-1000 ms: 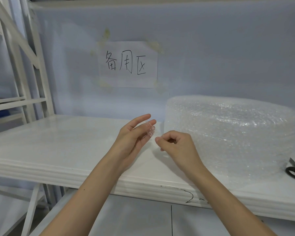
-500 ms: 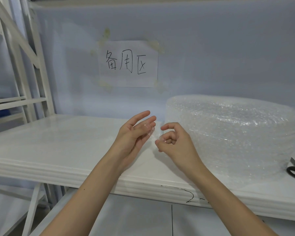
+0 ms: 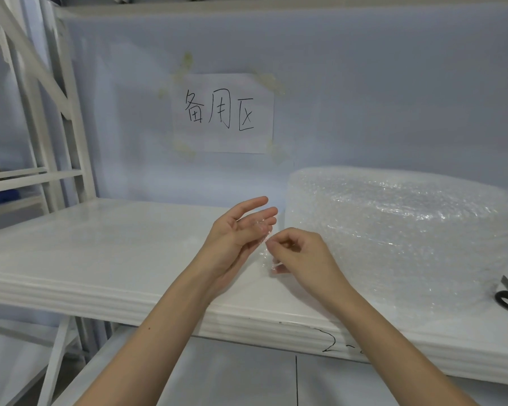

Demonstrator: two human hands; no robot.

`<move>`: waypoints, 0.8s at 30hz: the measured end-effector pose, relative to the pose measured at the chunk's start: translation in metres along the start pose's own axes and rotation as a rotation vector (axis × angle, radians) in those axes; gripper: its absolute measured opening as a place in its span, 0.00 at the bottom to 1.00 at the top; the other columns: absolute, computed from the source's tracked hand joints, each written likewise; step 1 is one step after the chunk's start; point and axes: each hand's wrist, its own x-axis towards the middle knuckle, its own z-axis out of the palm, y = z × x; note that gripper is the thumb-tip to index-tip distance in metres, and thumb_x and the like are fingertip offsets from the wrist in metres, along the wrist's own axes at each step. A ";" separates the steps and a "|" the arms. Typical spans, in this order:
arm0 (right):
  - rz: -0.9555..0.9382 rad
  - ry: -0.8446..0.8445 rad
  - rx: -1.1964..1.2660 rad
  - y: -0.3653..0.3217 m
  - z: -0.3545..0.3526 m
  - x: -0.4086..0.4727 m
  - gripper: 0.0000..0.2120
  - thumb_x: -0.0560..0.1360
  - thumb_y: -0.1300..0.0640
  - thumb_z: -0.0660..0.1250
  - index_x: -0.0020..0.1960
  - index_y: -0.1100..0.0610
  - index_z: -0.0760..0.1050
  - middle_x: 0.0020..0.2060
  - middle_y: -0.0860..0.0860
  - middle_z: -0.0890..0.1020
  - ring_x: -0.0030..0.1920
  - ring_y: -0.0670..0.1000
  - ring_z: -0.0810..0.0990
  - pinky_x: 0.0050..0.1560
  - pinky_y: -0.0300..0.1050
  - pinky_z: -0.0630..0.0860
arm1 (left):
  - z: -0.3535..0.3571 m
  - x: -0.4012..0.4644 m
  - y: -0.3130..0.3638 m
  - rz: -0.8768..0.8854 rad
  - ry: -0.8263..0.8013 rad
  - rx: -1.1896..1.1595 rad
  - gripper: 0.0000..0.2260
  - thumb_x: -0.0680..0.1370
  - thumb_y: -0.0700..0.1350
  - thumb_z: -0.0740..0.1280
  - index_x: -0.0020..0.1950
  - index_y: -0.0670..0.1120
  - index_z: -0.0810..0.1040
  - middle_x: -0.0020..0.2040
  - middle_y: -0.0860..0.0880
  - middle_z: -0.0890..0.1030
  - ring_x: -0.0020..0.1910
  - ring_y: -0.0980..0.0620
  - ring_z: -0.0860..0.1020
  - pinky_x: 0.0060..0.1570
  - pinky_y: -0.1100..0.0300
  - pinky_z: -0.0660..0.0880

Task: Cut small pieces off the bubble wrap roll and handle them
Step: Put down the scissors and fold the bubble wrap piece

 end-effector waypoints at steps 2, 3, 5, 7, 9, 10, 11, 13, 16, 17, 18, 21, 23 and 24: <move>0.001 -0.013 0.002 0.000 0.000 0.000 0.06 0.74 0.61 0.69 0.39 0.57 0.82 0.31 0.48 0.79 0.33 0.47 0.79 0.40 0.47 0.83 | 0.001 0.000 0.000 0.003 -0.007 0.010 0.20 0.77 0.29 0.66 0.64 0.47 0.78 0.59 0.47 0.85 0.61 0.52 0.81 0.55 0.64 0.78; -0.003 -0.017 0.000 0.000 0.001 0.000 0.06 0.74 0.61 0.69 0.39 0.56 0.82 0.31 0.48 0.79 0.32 0.47 0.79 0.39 0.46 0.83 | 0.001 0.000 0.001 0.005 -0.006 0.008 0.20 0.77 0.30 0.67 0.64 0.47 0.78 0.59 0.48 0.85 0.61 0.52 0.81 0.56 0.63 0.78; -0.001 -0.015 0.008 -0.001 0.002 0.002 0.06 0.74 0.62 0.69 0.39 0.56 0.82 0.31 0.49 0.79 0.32 0.47 0.78 0.38 0.44 0.82 | 0.002 0.000 0.003 0.010 0.011 -0.029 0.18 0.77 0.33 0.68 0.64 0.47 0.78 0.60 0.48 0.84 0.62 0.52 0.81 0.61 0.60 0.76; 0.016 -0.017 0.030 -0.004 0.004 0.004 0.06 0.74 0.62 0.69 0.39 0.57 0.82 0.30 0.49 0.79 0.32 0.47 0.78 0.38 0.43 0.82 | -0.002 0.001 0.006 0.012 0.039 -0.066 0.16 0.77 0.37 0.69 0.64 0.48 0.78 0.60 0.49 0.84 0.62 0.52 0.80 0.63 0.59 0.74; 0.033 -0.021 0.032 -0.007 0.007 0.009 0.06 0.73 0.62 0.69 0.38 0.58 0.82 0.29 0.50 0.79 0.31 0.47 0.78 0.38 0.43 0.82 | -0.012 0.002 0.011 0.017 0.079 -0.067 0.14 0.78 0.40 0.68 0.64 0.48 0.78 0.60 0.49 0.84 0.61 0.52 0.81 0.63 0.59 0.74; 0.047 -0.025 0.038 -0.008 0.009 0.013 0.06 0.72 0.63 0.69 0.38 0.59 0.82 0.29 0.51 0.79 0.30 0.47 0.78 0.38 0.43 0.82 | -0.020 0.003 0.014 0.021 0.111 -0.065 0.13 0.79 0.40 0.67 0.64 0.47 0.79 0.59 0.49 0.84 0.60 0.52 0.81 0.62 0.58 0.74; 0.067 -0.030 0.050 -0.009 0.012 0.018 0.05 0.72 0.63 0.70 0.37 0.60 0.82 0.29 0.52 0.79 0.29 0.48 0.78 0.38 0.44 0.81 | -0.029 0.004 0.017 0.026 0.150 -0.058 0.12 0.80 0.40 0.66 0.63 0.46 0.79 0.58 0.49 0.85 0.60 0.51 0.82 0.61 0.58 0.75; 0.117 -0.044 0.069 -0.008 0.018 0.028 0.05 0.70 0.64 0.70 0.37 0.65 0.81 0.30 0.54 0.78 0.28 0.49 0.77 0.39 0.46 0.82 | -0.049 0.005 0.023 0.035 0.237 -0.037 0.11 0.79 0.40 0.66 0.62 0.46 0.80 0.57 0.49 0.85 0.58 0.50 0.82 0.59 0.57 0.77; 0.224 -0.050 0.060 -0.004 0.029 0.044 0.07 0.70 0.66 0.71 0.40 0.71 0.80 0.31 0.57 0.79 0.25 0.51 0.76 0.37 0.46 0.82 | -0.076 0.005 0.027 0.030 0.358 -0.037 0.10 0.80 0.41 0.64 0.60 0.47 0.80 0.56 0.49 0.85 0.57 0.49 0.81 0.55 0.57 0.77; 0.261 -0.054 0.059 -0.003 0.034 0.048 0.07 0.70 0.66 0.72 0.40 0.71 0.80 0.31 0.58 0.79 0.24 0.51 0.76 0.35 0.45 0.81 | -0.082 0.004 0.027 0.025 0.385 -0.044 0.10 0.80 0.42 0.63 0.59 0.47 0.81 0.56 0.49 0.84 0.56 0.49 0.81 0.54 0.57 0.77; 0.298 -0.062 0.063 -0.002 0.038 0.053 0.05 0.70 0.67 0.71 0.40 0.70 0.80 0.31 0.59 0.79 0.23 0.51 0.76 0.32 0.43 0.80 | -0.085 0.005 0.027 0.023 0.401 -0.049 0.10 0.80 0.42 0.62 0.58 0.47 0.81 0.56 0.49 0.84 0.55 0.49 0.80 0.53 0.57 0.77; 0.417 -0.058 0.058 0.003 0.052 0.070 0.02 0.69 0.69 0.71 0.40 0.67 0.78 0.30 0.59 0.78 0.20 0.50 0.74 0.29 0.43 0.80 | -0.086 0.006 0.025 0.020 0.404 -0.054 0.10 0.80 0.43 0.62 0.55 0.48 0.81 0.56 0.48 0.83 0.52 0.50 0.80 0.51 0.57 0.76; 0.464 -0.038 0.025 0.008 0.056 0.079 0.04 0.69 0.70 0.71 0.41 0.66 0.77 0.30 0.59 0.78 0.18 0.50 0.74 0.28 0.43 0.79 | -0.086 0.006 0.025 0.012 0.403 -0.046 0.09 0.80 0.44 0.62 0.55 0.48 0.82 0.55 0.48 0.84 0.51 0.50 0.81 0.51 0.56 0.76; 0.476 -0.033 0.019 0.010 0.057 0.082 0.05 0.69 0.70 0.71 0.42 0.66 0.76 0.31 0.60 0.78 0.18 0.50 0.74 0.28 0.42 0.80 | -0.086 0.006 0.025 0.007 0.404 -0.046 0.09 0.80 0.44 0.63 0.54 0.48 0.82 0.55 0.48 0.84 0.51 0.49 0.81 0.51 0.56 0.76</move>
